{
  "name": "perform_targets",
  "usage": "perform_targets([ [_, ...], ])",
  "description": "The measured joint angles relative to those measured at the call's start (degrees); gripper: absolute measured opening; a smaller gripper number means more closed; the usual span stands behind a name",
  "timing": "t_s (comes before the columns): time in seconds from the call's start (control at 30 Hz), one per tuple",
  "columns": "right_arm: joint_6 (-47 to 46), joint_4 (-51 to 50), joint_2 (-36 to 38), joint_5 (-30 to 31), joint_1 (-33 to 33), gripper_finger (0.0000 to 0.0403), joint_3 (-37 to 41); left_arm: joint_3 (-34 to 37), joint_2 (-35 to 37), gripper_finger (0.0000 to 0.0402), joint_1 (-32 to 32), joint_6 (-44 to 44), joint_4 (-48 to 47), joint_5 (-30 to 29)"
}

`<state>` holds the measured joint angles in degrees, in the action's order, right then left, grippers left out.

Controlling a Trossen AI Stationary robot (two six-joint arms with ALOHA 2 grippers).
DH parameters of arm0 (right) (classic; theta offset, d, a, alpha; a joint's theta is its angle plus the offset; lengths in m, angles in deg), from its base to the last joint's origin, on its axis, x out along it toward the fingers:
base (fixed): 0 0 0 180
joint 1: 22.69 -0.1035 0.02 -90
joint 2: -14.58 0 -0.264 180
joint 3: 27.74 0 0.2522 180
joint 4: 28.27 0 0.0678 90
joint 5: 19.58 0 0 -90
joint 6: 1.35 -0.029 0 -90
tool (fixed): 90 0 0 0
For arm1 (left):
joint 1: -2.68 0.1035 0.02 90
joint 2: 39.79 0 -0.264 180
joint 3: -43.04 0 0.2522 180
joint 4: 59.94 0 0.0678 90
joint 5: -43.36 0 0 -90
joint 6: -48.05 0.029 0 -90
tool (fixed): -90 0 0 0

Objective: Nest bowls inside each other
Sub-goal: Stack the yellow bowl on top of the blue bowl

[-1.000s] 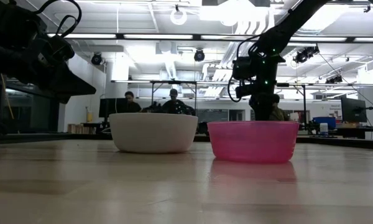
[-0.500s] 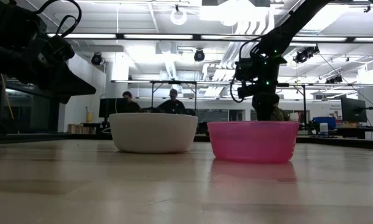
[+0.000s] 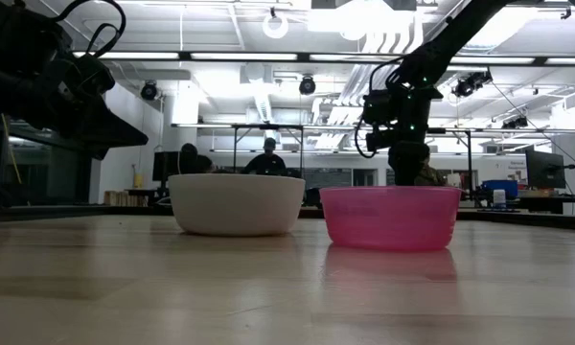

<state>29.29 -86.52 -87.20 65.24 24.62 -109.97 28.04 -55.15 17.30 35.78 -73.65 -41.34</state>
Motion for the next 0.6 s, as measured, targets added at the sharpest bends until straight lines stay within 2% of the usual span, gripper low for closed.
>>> perform_targets([
  [0.6, -0.9, 0.2, -2.4, -0.8, 0.1, 0.011, 0.0, 0.0, 0.0, 0.0019, 0.0, 0.0, 0.0, 0.0],
])
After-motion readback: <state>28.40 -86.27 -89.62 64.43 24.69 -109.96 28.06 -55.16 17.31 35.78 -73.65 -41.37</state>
